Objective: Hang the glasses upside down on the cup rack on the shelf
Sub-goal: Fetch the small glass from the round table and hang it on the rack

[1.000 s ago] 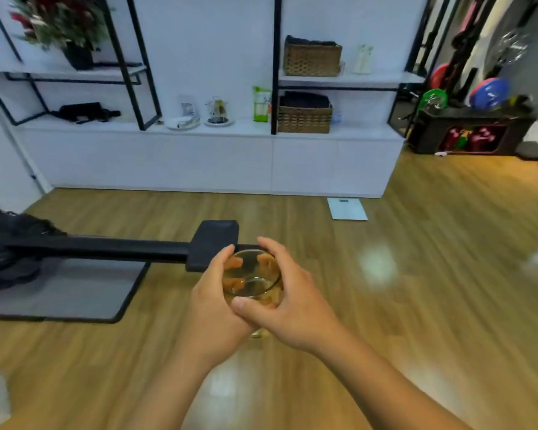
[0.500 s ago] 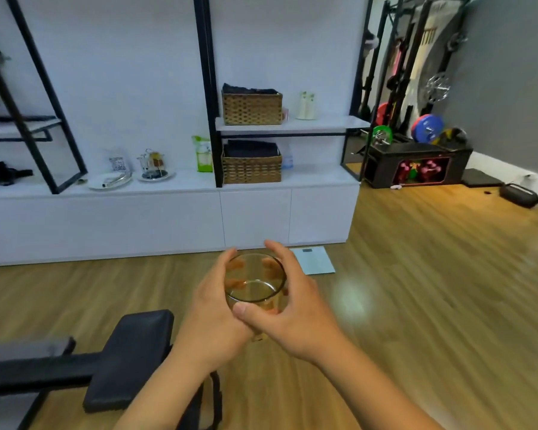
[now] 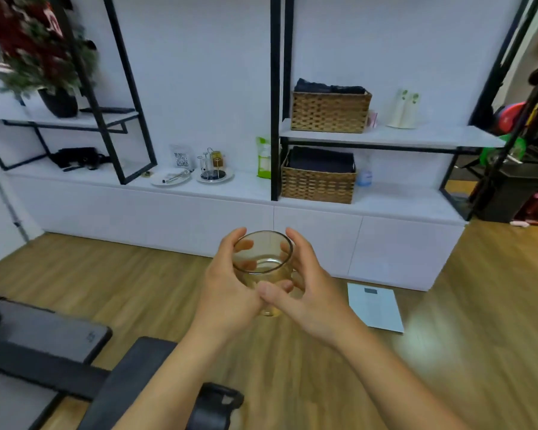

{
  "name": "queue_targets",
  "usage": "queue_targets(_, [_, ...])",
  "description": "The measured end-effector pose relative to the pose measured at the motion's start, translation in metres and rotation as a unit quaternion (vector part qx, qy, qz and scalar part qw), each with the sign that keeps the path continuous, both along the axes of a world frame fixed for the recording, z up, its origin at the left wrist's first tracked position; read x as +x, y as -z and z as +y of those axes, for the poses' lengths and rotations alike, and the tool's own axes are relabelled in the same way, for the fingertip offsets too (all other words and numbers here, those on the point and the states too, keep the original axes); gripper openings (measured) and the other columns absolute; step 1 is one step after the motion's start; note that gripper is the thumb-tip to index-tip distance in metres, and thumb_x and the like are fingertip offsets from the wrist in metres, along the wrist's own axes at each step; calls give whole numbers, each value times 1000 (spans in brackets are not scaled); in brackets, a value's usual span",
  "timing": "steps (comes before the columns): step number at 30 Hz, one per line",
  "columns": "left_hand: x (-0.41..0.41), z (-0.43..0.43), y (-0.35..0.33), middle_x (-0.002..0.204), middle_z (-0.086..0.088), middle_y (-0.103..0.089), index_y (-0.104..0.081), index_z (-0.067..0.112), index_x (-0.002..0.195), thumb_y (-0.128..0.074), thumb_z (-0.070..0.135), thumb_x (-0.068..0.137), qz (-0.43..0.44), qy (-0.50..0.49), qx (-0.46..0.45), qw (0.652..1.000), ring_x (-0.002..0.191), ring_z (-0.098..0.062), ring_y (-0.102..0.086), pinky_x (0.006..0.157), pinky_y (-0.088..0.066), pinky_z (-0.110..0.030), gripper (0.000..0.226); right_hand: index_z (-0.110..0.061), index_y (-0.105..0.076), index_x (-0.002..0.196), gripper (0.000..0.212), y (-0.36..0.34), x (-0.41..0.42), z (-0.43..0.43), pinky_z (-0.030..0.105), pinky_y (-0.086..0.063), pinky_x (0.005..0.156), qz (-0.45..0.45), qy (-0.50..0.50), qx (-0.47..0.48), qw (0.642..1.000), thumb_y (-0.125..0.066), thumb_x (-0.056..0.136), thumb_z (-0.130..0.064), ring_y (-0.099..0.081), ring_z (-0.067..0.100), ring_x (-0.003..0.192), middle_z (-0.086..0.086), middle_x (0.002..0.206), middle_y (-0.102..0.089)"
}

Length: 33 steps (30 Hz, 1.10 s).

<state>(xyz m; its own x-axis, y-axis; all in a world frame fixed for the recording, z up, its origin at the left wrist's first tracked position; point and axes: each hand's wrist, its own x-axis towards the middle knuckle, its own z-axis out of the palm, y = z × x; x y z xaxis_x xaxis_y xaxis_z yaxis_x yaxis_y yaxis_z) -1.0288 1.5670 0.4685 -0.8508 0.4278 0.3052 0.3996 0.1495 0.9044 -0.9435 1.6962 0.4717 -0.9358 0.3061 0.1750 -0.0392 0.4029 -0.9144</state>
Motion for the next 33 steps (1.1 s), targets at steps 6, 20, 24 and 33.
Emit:
queue_targets(6, [-130, 93, 24, 119, 23, -60, -42, 46, 134, -89, 54, 37, -31, 16, -1, 999, 103, 7, -60, 93, -52, -30, 109, -64, 3, 140, 119, 25, -117, 100, 37, -36, 111, -79, -57, -2, 995, -77, 53, -75, -35, -2, 135, -26, 151, -28])
queue_targets(20, [-408, 183, 7, 123, 6, -65, -47, 31, 135, -89, 39, 46, -101, -52, 117, 987, 100, -12, -71, 78, -59, -28, 99, -51, -25, 137, 102, 40, -434, 207, 27, -51, 91, -14, -90, -23, 996, -84, 55, -57, -62, -3, 102, -17, 123, -59])
queue_targets(24, [-482, 192, 15, 122, 5, -66, -45, 35, 135, -90, 38, 49, -106, -103, 117, 982, 99, -13, -71, 73, -57, -23, 98, -57, -31, 124, 95, 51, -530, 227, 28, -54, 83, 2, -140, -42, 989, -89, 49, -55, -67, 3, 93, -12, 111, -63])
queue_targets(33, [-605, 179, 6, 103, -1, -73, -48, 41, 133, -81, 60, 53, -110, -295, 91, 945, 94, -17, -71, 85, -53, -35, 88, -43, -43, 105, 72, 29, -716, 236, 15, -51, 68, 13, -287, -45, 957, -89, 50, -48, -65, 2, 84, -15, 103, -63])
